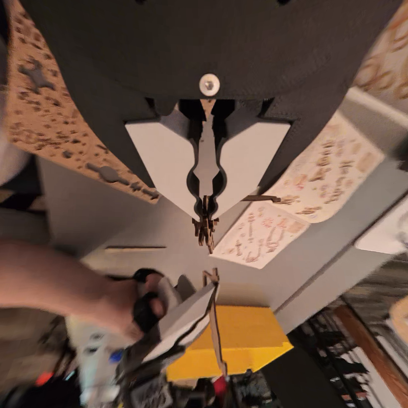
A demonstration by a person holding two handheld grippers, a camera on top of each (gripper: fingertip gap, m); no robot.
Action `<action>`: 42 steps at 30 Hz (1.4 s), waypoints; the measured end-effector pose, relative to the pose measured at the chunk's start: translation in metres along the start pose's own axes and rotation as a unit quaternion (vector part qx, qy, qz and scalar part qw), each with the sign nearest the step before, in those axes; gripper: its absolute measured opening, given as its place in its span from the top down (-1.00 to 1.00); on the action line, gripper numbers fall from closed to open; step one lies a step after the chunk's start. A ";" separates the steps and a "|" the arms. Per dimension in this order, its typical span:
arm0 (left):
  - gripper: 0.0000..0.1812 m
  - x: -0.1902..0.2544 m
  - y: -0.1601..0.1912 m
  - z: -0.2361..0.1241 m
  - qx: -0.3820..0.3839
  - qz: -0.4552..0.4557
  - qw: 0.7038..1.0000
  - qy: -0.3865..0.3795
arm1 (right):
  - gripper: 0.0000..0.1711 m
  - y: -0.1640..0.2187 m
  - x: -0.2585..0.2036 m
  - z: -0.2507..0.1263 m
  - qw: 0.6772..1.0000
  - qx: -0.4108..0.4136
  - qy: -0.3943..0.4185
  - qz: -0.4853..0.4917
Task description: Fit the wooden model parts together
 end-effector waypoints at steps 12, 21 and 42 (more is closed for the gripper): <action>0.99 -0.026 0.039 0.009 0.035 -0.207 0.967 0.143 | 1.00 0.036 0.021 0.031 0.995 -0.079 0.028 0.056; 0.99 -0.020 0.043 0.020 -0.059 -0.165 0.979 0.104 | 1.00 0.055 0.017 0.052 0.990 -0.130 0.024 0.057; 0.63 -0.001 0.025 0.010 -0.109 -0.101 0.983 0.112 | 1.00 0.057 0.017 0.054 0.988 -0.140 0.026 0.068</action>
Point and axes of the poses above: each gripper's, where its closed fingertips meet, z out along the fingers, y out of its underside, x = y × z across the jaws, the point moved 10 cm from there along -z, back along the fingers, and after that the axes turned 2 degrees about -x, right-handed, at the moved point
